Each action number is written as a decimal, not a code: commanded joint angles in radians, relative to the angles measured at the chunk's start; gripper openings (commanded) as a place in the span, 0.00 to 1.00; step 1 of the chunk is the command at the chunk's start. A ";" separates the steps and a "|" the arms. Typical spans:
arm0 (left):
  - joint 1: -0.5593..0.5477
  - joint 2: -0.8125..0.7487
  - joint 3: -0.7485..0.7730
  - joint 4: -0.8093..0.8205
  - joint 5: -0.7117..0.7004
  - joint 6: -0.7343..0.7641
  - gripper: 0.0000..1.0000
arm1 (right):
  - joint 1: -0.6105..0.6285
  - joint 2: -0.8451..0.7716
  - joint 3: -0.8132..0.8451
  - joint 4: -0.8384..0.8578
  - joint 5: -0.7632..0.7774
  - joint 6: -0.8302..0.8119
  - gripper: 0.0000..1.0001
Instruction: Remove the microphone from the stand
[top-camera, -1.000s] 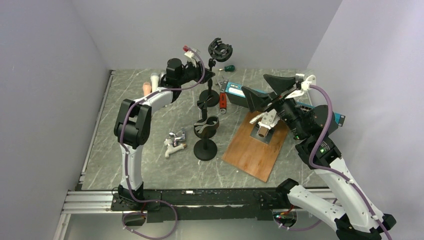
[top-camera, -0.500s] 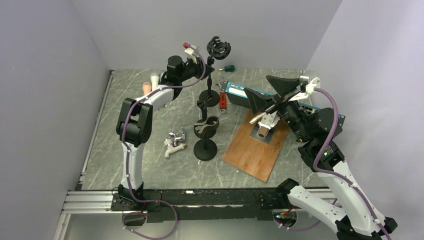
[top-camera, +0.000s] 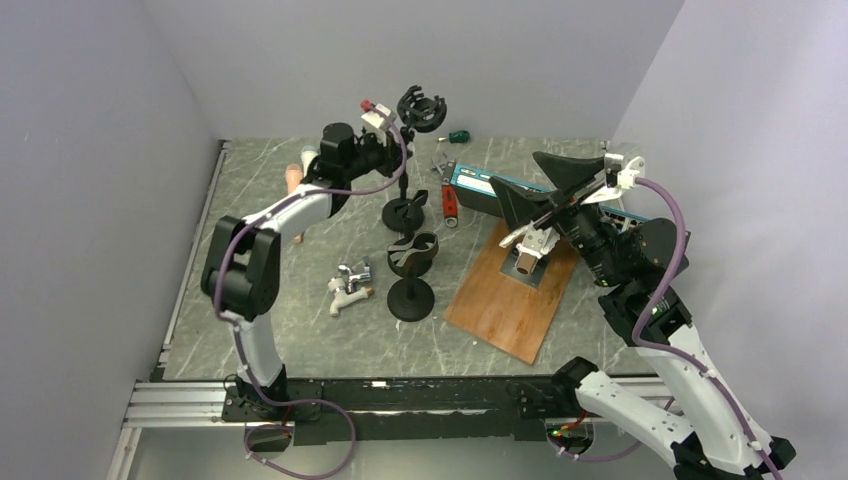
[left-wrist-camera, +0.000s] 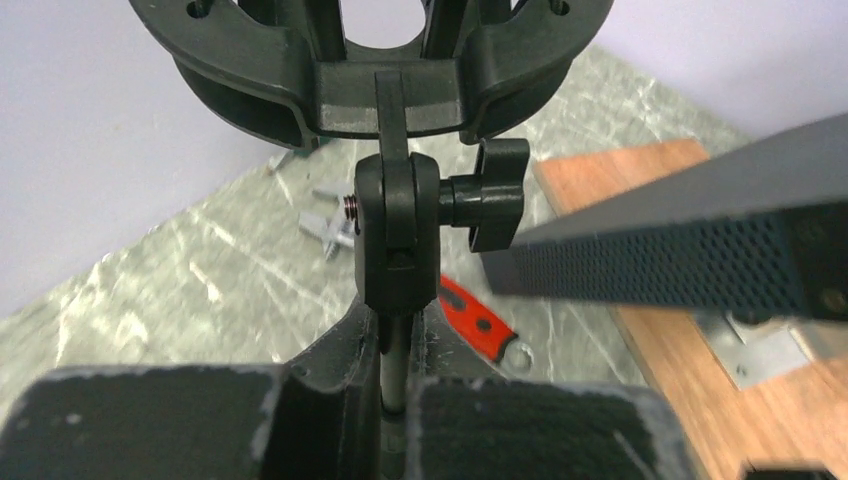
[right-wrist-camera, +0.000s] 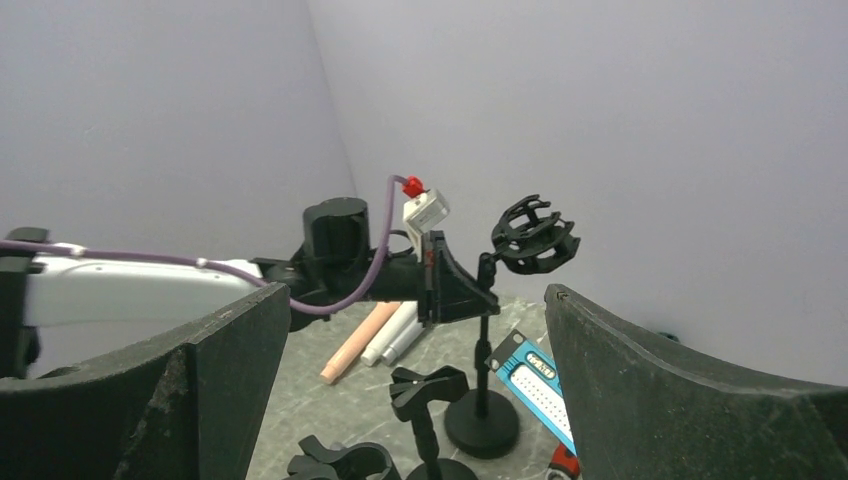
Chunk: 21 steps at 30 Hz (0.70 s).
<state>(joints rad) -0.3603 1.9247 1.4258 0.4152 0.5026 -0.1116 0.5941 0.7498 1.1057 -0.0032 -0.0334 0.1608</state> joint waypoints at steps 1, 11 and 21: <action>-0.002 -0.210 -0.121 -0.056 -0.117 0.185 0.00 | -0.002 0.029 0.002 0.044 -0.037 0.029 1.00; 0.070 -0.442 -0.413 0.026 -0.242 0.138 0.00 | -0.001 0.080 0.001 0.081 -0.081 0.072 1.00; 0.092 -0.521 -0.554 0.064 -0.338 -0.019 0.32 | -0.001 0.122 0.005 0.119 -0.145 0.143 1.00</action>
<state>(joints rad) -0.2741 1.4494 0.8768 0.4782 0.2302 -0.0566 0.5941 0.8631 1.1004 0.0433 -0.1345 0.2607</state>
